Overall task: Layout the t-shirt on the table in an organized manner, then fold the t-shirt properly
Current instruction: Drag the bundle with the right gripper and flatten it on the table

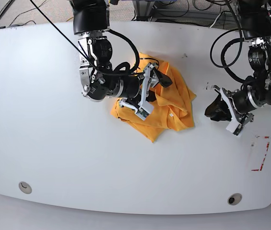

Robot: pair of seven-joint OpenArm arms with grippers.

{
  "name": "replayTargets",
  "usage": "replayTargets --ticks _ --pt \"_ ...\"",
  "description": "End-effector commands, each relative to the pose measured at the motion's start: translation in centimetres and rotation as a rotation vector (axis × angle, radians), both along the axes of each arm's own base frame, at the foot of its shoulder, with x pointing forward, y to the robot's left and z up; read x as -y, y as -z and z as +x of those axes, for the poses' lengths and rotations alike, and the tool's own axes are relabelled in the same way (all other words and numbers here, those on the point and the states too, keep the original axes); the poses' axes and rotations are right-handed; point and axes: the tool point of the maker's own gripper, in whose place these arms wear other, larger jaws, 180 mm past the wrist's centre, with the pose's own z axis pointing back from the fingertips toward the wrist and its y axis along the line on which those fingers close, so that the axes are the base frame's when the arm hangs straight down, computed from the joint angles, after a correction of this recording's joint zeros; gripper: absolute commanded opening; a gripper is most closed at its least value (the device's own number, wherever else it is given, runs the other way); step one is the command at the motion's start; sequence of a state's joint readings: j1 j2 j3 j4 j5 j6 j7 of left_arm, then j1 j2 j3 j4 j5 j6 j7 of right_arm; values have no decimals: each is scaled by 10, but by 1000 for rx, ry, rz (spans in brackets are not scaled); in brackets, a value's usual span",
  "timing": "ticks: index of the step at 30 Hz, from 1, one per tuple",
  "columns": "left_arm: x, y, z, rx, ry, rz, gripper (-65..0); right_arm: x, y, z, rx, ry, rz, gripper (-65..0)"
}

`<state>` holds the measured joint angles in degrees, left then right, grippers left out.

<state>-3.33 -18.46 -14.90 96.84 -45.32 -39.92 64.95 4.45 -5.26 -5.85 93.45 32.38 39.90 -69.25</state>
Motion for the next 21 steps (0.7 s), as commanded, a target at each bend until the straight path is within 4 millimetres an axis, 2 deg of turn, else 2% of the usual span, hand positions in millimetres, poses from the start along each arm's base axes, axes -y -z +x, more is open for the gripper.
replayTargets --ticks 1,4,7,10,15,19,21 --pt "-8 -19 7 64 -20 -12 -525 -7 -16 11 38 9 53 -279" --pt "-17 -21 7 69 -39 -2 -525 -10 -16 12 35 7 61 -361" --pt "-27 -22 7 68 -48 19 -525 -14 -20 14 38 6 73 -472" --pt "-34 -22 5 66 -69 21 -525 -19 -26 17 50 3 87 -530" --pt "-56 -27 -1 82 -139 26 -525 -28 -36 22 67 0 111 -539" --pt "-65 -30 -1 92 -167 27 -525 -31 -46 30 100 -13 113 -533" --pt "-69 -30 -2 92 -179 27 -525 -39 -57 33 132 -34 134 -531"
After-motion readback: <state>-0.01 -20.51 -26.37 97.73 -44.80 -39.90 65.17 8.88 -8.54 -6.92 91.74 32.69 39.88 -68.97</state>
